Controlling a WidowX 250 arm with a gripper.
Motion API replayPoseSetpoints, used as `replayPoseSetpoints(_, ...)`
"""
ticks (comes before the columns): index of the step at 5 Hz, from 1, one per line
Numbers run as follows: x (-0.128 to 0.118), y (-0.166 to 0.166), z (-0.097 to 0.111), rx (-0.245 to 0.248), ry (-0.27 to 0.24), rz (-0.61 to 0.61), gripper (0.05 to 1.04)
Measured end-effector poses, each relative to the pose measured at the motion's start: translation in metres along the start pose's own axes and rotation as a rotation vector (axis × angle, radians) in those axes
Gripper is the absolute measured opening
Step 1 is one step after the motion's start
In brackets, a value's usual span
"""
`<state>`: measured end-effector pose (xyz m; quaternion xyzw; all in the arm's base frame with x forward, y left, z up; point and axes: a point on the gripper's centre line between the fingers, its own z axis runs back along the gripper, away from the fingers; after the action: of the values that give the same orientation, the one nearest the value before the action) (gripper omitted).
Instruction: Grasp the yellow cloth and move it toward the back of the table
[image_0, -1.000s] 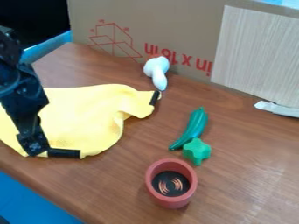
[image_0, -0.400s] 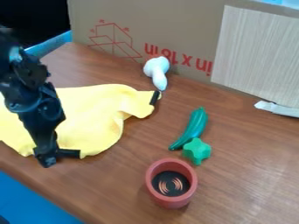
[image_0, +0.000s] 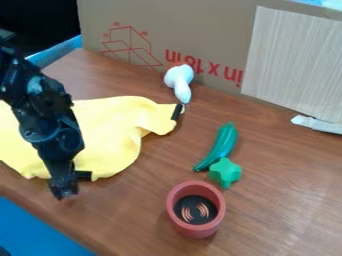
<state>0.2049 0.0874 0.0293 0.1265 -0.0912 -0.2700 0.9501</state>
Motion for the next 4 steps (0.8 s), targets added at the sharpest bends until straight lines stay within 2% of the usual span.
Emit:
replayPoseSetpoints(3,0.005,0.005,-0.014,0.014,0.034,-0.005,0.999)
replayPoseSetpoints(4,0.009,0.01,-0.016,0.021,0.036,-0.003,0.942)
